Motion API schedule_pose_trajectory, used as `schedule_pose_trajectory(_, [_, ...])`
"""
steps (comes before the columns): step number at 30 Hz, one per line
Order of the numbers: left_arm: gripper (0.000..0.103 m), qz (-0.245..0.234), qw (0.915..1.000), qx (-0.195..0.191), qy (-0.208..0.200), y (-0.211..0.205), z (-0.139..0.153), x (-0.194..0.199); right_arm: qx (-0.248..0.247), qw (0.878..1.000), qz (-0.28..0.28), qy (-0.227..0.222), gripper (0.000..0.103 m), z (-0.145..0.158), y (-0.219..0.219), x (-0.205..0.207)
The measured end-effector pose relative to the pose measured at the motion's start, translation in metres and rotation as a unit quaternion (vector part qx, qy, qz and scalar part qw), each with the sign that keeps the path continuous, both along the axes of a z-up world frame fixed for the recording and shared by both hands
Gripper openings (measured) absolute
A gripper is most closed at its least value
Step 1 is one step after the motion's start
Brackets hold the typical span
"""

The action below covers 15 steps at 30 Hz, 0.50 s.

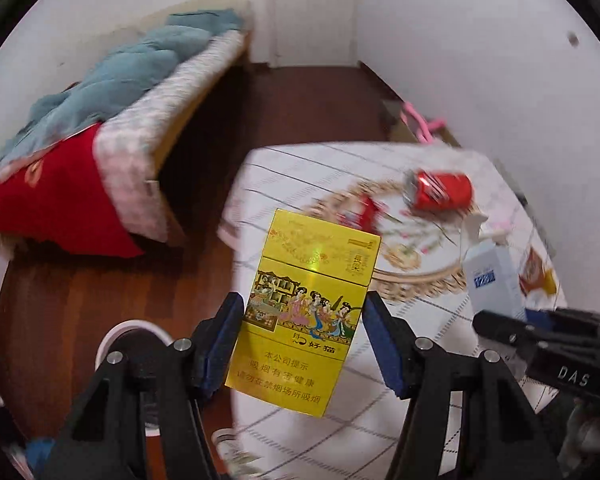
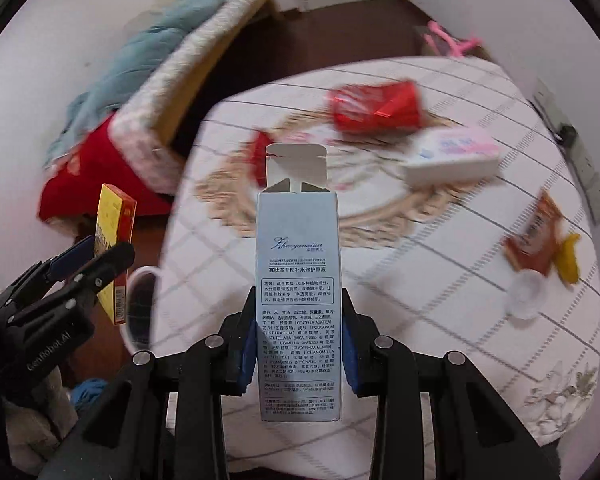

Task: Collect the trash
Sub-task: 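Carry the white box and yellow pack over the white bin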

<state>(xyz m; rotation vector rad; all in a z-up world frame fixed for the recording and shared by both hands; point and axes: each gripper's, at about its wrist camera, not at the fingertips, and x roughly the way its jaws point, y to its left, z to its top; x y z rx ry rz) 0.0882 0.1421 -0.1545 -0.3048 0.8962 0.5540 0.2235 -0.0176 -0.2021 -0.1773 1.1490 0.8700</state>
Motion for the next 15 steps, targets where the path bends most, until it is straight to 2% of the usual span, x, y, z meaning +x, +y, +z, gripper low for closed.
schedule_pose_trajectory(4, [0.058,0.053,0.9983,-0.013,-0.022,0.045,0.014,-0.055,0.022,0.998,0.050,0.004,0.036,0.015,0.043,-0.039])
schedule_pose_trajectory(8, [0.058,0.115,0.9928,-0.023,-0.024,0.096,0.011,-0.114,0.035,0.992,0.117,0.027,0.036,0.013,0.108,-0.091])
schedule_pose_trajectory(12, [0.058,0.185,0.9812,-0.054,-0.011,0.149,-0.021,-0.172,0.023,0.984,0.168,0.061,0.036,-0.015,0.180,-0.141])
schedule_pose_trajectory(15, [0.058,0.233,0.9673,-0.101,0.001,0.191,-0.062,-0.211,-0.003,0.977,0.197,0.083,0.036,-0.048,0.229,-0.171])
